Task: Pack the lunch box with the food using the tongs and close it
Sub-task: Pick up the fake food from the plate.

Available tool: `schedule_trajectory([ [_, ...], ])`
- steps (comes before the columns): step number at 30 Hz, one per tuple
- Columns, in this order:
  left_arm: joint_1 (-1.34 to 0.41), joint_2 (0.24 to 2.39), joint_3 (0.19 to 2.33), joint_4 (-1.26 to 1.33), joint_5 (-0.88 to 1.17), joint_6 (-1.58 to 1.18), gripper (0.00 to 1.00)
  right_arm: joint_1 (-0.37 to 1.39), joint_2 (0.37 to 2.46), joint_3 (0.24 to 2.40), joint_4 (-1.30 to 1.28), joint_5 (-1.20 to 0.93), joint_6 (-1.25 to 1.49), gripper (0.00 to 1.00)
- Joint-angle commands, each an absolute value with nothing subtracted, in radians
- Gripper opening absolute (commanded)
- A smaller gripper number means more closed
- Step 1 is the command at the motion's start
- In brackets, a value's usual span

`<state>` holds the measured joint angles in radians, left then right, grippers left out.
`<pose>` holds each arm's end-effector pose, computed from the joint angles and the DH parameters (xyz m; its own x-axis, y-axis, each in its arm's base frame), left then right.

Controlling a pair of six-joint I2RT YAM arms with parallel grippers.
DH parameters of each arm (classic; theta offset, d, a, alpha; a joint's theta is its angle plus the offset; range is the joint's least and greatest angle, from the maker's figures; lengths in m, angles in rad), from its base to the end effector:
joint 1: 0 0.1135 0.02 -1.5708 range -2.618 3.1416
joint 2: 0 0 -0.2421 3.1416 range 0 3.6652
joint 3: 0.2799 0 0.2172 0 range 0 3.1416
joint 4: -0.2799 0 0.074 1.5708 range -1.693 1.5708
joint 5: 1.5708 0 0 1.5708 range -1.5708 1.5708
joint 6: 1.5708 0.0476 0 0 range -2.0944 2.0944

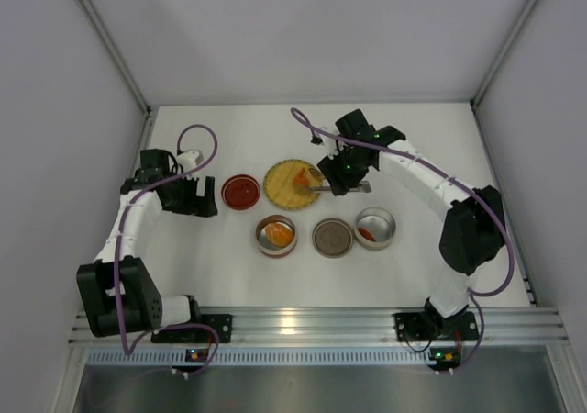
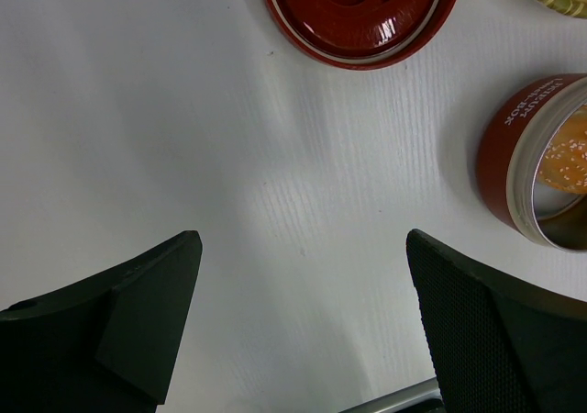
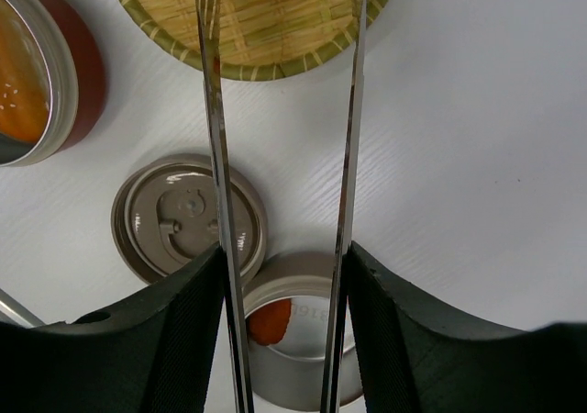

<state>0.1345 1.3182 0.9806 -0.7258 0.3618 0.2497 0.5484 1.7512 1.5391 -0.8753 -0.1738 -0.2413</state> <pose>0.2341 0.0147 0.2318 -0.8281 0.1212 -0.5473 0.2577 0.9494 -0.1797 0.2827 0.1824 0.2594 -0.5946 -0.6390 -0.4879 -0.7457 0.6652 0.0376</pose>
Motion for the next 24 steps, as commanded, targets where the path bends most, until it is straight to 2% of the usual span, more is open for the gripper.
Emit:
schedule_trajectory([
  [1, 0.133, 1.322, 0.994, -0.718, 0.362, 0.256, 0.98, 0.594, 1.772, 1.600, -0.801, -0.143, -0.225, 0.52],
  [12, 0.133, 1.322, 0.980, -0.709, 0.347, 0.264, 0.98, 0.618, 1.824, 1.608, -0.793, -0.120, -0.207, 0.48],
  [15, 0.133, 1.324, 0.982, -0.706, 0.345, 0.264, 0.98, 0.620, 1.825, 1.603, -0.792, -0.112, -0.210, 0.43],
  [19, 0.133, 1.322, 0.983, -0.707, 0.342, 0.262, 0.98, 0.618, 1.818, 1.594, -0.802, -0.106, -0.219, 0.30],
  [24, 0.133, 1.319, 0.977, -0.704, 0.345, 0.264, 0.98, 0.615, 1.773, 1.580, -0.819, -0.124, -0.245, 0.20],
])
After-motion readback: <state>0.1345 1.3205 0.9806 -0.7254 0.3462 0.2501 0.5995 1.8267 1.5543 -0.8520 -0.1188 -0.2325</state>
